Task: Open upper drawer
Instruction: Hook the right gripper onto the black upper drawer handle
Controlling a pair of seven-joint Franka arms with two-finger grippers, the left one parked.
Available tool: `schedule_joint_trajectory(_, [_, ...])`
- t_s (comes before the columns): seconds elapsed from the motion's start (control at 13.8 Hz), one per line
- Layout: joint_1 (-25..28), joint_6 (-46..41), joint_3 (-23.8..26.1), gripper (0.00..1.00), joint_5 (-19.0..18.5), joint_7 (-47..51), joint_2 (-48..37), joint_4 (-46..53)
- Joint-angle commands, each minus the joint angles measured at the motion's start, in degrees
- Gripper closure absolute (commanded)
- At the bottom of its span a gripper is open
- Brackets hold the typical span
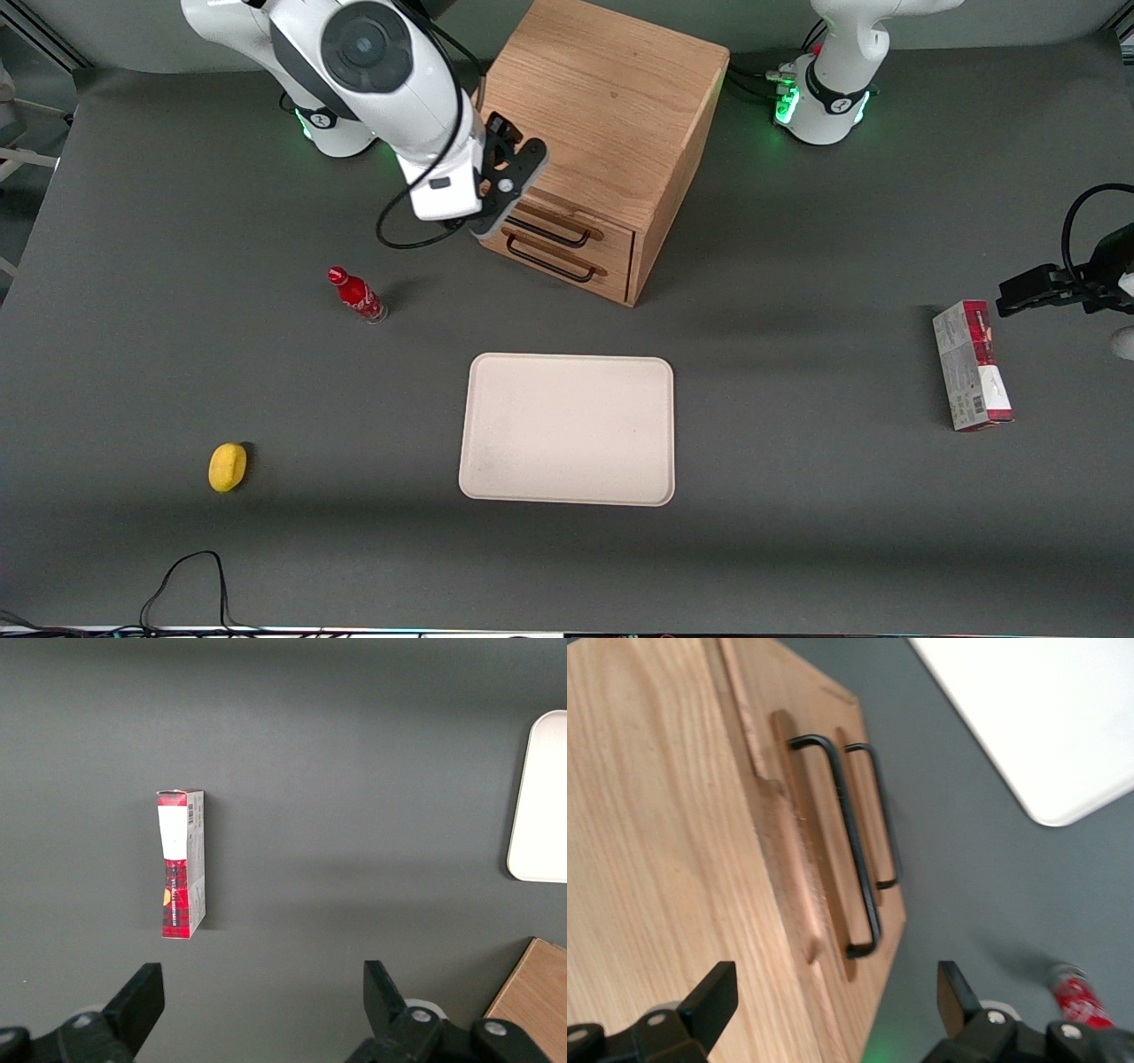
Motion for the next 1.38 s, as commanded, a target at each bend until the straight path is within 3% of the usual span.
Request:
schedule_joint_trajectory(0.0, [-0.3, 1.4, 0.9, 0.00, 1.7, -6.5, 4.6, 2.0])
schedule_joint_trajectory(0.58, [0.1, 11.6, 0.9, 0.00, -1.1, -10.0, 8.2, -4.1])
schedule_joint_trajectory(1.3, [0.9, 14.9, 1.0, 0.00, -10.3, -10.4, 12.7, -4.4])
